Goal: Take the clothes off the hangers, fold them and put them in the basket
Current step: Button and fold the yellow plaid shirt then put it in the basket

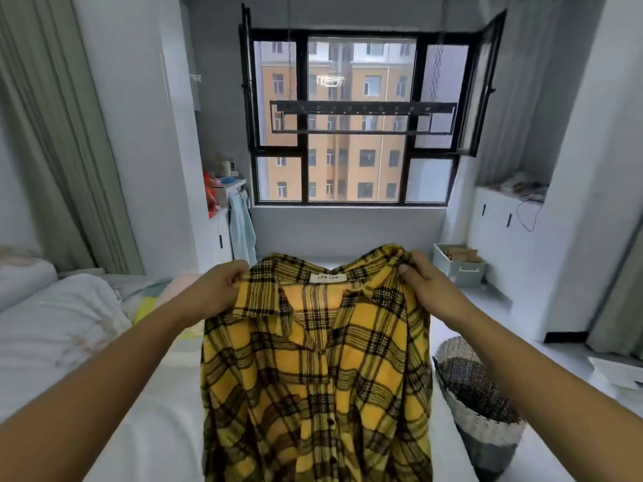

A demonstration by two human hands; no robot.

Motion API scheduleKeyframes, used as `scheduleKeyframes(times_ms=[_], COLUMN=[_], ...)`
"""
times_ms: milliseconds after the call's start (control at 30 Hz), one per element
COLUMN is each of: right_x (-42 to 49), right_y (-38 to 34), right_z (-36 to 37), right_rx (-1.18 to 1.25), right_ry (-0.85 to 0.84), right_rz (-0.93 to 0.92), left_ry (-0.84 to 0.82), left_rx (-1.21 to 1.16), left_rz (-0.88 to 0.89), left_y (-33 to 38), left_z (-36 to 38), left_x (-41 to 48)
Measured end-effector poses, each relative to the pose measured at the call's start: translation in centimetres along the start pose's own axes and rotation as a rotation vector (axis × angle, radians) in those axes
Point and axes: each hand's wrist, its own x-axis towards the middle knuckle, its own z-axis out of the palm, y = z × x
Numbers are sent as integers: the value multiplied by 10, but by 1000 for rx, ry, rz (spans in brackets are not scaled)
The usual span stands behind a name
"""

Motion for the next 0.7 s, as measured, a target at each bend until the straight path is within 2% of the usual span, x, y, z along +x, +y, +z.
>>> scheduleKeyframes(times_ms=[133, 233, 367, 467, 533, 700], right_x=[-19, -37, -68, -94, -108, -134], right_y=[-20, -32, -51, -68, -77, -93], right_z=[-10, -22, -45, -59, -64, -73], right_rx=[139, 97, 65, -8, -73, -76], right_ry=[36, -18, -123, -229, -261, -173], right_rz=[38, 37, 11, 5, 3, -10], left_ry=[-146, -253, -402, -411, -375, -238], left_rx=[4, -3, -146, -237, -196, -165], left_rz=[26, 13, 16, 32, 43, 43], left_y=[25, 43, 58, 66, 72, 85], left_z=[-19, -33, -51, -58, -61, -69], left_x=[-17, -34, -62, -83, -98, -138])
